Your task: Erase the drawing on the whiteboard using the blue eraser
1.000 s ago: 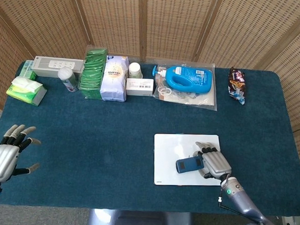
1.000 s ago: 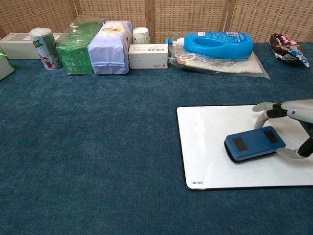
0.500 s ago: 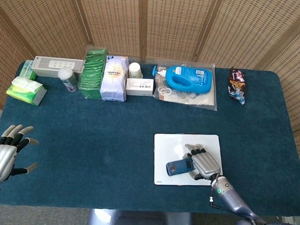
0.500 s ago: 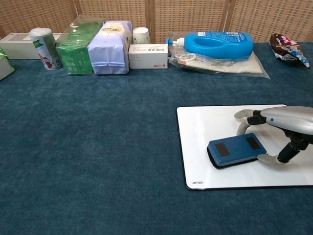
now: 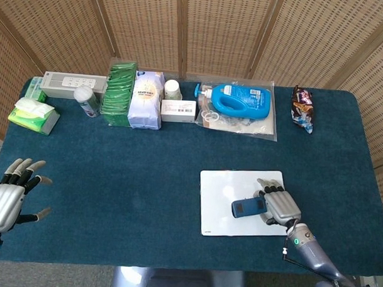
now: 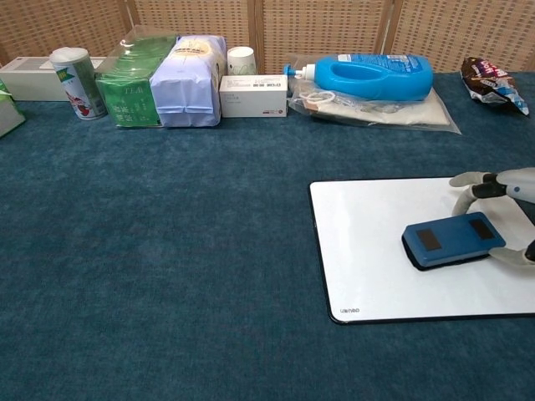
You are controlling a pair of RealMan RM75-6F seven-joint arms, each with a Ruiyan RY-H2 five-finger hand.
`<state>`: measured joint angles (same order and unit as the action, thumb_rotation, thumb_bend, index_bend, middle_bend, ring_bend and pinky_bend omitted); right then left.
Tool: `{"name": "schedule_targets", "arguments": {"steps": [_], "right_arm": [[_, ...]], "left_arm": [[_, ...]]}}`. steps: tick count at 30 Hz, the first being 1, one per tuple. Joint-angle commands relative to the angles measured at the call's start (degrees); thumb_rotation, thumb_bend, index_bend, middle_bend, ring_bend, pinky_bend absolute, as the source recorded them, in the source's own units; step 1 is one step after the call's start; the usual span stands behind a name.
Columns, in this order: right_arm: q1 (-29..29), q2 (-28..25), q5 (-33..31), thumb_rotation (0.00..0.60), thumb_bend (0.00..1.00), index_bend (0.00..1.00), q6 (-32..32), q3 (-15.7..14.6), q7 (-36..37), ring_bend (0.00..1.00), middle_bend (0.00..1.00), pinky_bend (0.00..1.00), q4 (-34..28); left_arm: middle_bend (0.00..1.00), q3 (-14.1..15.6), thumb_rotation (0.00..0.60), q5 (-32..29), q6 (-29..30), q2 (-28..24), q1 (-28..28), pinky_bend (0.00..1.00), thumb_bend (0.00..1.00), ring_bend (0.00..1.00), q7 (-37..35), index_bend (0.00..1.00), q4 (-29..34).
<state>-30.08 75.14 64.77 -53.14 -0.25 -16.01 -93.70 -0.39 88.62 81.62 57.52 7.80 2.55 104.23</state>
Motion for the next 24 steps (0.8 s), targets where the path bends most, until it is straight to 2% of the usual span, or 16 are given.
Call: {"name": "schedule_targets", "arguments": {"steps": [1, 10, 24], "right_arm": [[0.24, -0.91, -0.17, 0.6, 0.38, 0.59, -0.36, 0.25, 0.2, 0.0, 0.01, 0.0, 0.03], [-0.65, -1.49, -0.14, 0.6, 0.38, 0.58, -0.09, 1.66, 0.15, 0.0, 0.01, 0.0, -2.51], [-1.19, 2.63, 0.09, 0.6, 0.38, 0.61, 1.3, 0.68, -0.35, 0.0, 0.03, 0.0, -1.16]], "left_arm": [[0.15, 0.01, 0.6, 0.02, -0.04, 0.01, 0.02, 0.0, 0.17, 0.08, 0.03, 0.37, 0.03], [0.15, 0.13, 0.6, 0.2, 0.06, 0.07, -0.06, 0.0, 0.17, 0.08, -0.34, 0.37, -0.21], [0.15, 0.3, 0.6, 0.33, 0.27, -0.18, -0.28, 0.0, 0.17, 0.08, -0.59, 0.37, -0.22]]}}
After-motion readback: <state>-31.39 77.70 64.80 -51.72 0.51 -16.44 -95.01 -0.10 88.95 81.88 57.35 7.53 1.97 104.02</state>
